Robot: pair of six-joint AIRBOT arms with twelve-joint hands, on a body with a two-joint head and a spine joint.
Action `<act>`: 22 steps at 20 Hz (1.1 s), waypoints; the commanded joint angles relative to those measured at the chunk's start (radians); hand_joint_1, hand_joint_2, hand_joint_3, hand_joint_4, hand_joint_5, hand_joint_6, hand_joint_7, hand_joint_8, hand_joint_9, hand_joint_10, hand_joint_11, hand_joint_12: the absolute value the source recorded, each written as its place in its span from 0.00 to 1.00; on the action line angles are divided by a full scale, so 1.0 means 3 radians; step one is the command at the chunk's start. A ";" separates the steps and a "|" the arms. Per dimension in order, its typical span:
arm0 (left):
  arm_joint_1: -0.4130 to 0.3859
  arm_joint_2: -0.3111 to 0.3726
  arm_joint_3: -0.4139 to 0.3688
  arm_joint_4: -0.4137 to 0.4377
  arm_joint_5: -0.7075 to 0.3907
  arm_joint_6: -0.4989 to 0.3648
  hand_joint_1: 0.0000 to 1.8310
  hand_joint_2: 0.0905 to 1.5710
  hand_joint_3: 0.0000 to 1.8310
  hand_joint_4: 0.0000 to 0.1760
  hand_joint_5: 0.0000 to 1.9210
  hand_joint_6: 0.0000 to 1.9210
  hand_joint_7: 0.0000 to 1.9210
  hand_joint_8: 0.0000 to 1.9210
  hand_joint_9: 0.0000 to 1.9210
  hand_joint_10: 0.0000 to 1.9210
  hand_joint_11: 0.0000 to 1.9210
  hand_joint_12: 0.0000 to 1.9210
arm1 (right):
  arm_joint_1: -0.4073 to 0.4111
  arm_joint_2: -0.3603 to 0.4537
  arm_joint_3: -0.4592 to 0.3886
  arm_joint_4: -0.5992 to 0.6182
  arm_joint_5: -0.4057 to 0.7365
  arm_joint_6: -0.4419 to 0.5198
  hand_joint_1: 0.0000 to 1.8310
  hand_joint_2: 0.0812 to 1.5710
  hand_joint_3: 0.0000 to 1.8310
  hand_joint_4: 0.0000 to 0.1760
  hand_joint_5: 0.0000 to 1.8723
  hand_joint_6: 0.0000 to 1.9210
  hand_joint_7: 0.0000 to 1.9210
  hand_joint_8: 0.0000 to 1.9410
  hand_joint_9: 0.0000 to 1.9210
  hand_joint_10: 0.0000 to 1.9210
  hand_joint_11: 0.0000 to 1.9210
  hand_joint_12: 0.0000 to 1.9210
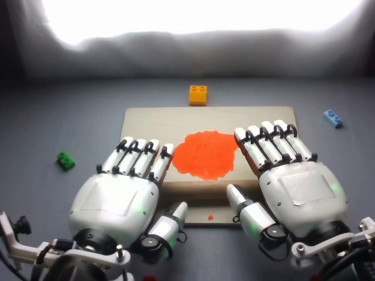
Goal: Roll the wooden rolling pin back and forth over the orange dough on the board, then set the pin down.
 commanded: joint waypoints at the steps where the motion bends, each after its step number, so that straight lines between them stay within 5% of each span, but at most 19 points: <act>1: 0.0006 -0.0015 0.0017 0.0247 -0.0316 -0.0022 0.00 0.96 0.03 0.00 0.01 0.00 0.00 0.00 0.00 0.00 0.00 0.00 | 0.0003 -0.0006 -0.0007 -0.0257 0.0360 -0.0011 0.00 1.00 0.02 0.00 0.03 0.00 0.03 0.00 0.00 0.00 0.00 0.00; 11: 0.0035 -0.0273 0.0258 0.0379 -0.0418 -0.0157 0.00 0.96 0.02 0.00 0.01 0.00 0.00 0.00 0.00 0.00 0.00 0.00 | -0.0053 -0.0050 -0.0092 -0.0256 0.0358 -0.0051 0.00 0.99 0.01 0.00 0.03 0.00 0.02 0.00 0.00 0.00 0.00 0.00; 22: 0.0130 -0.0405 0.0357 0.0452 -0.0552 -0.0260 0.00 0.97 0.02 0.00 0.00 0.00 0.00 0.00 0.00 0.00 0.00 0.00 | -0.0082 -0.0189 0.0164 -0.0236 0.0331 -0.0035 0.00 1.00 0.01 0.00 0.04 0.00 0.03 0.00 0.01 0.00 0.00 0.00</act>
